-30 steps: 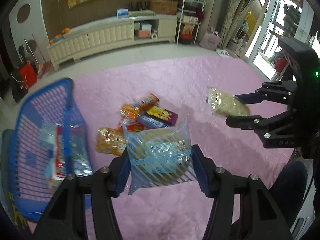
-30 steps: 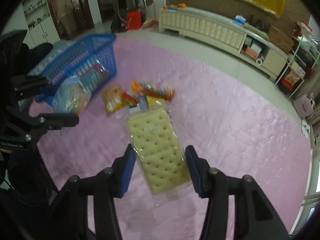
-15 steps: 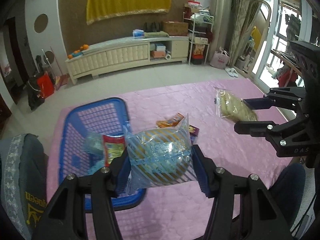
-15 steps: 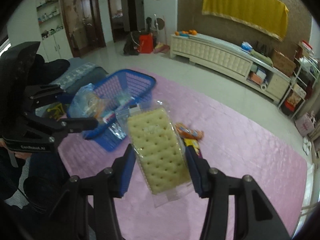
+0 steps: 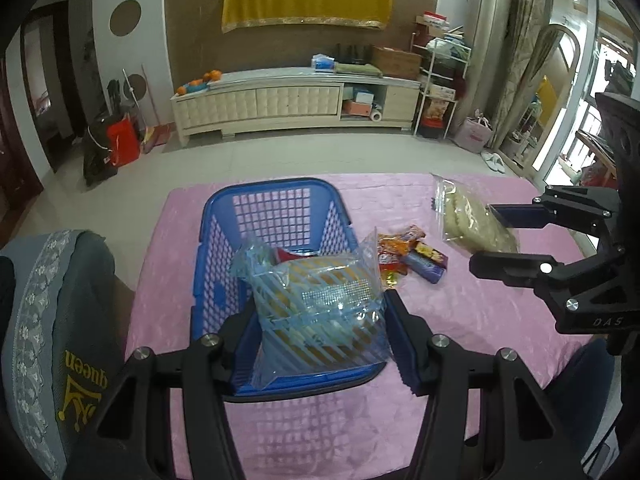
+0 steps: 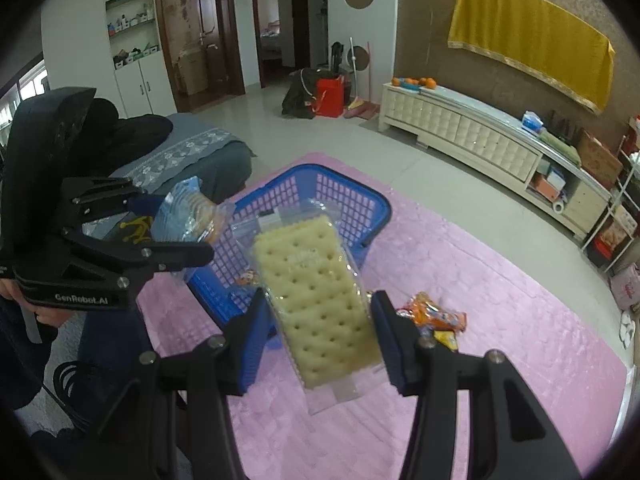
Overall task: Organize snacks
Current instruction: 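Carry the striped bag and cracker pack over the basket with both tools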
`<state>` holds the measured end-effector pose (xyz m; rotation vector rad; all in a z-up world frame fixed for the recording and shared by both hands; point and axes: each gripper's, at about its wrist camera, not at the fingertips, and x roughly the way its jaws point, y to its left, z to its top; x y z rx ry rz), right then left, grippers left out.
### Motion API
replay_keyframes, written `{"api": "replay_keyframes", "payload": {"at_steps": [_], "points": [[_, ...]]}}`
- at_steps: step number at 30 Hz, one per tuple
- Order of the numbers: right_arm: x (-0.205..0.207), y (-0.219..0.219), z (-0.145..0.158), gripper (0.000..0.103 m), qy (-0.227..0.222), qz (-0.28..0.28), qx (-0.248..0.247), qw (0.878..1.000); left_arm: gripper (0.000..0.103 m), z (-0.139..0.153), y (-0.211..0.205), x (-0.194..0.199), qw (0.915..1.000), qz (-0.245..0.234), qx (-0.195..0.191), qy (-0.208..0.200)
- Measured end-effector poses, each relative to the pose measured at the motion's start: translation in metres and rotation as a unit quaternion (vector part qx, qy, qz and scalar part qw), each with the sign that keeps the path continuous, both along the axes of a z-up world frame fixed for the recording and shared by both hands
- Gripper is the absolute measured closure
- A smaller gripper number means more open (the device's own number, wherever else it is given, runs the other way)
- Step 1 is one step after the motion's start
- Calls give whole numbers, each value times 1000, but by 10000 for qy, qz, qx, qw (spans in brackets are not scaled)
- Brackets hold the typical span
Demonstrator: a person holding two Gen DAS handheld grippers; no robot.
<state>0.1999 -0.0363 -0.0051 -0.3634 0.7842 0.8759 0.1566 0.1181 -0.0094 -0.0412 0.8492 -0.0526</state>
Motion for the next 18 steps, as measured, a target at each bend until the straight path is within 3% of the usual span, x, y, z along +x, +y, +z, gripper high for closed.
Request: {"api": "replay_keyframes", "payload": {"at_steps": [18], "points": [[20, 33, -44, 48, 515, -246, -240, 9981, 48, -60, 22, 28, 9967, 47, -430, 688]]}}
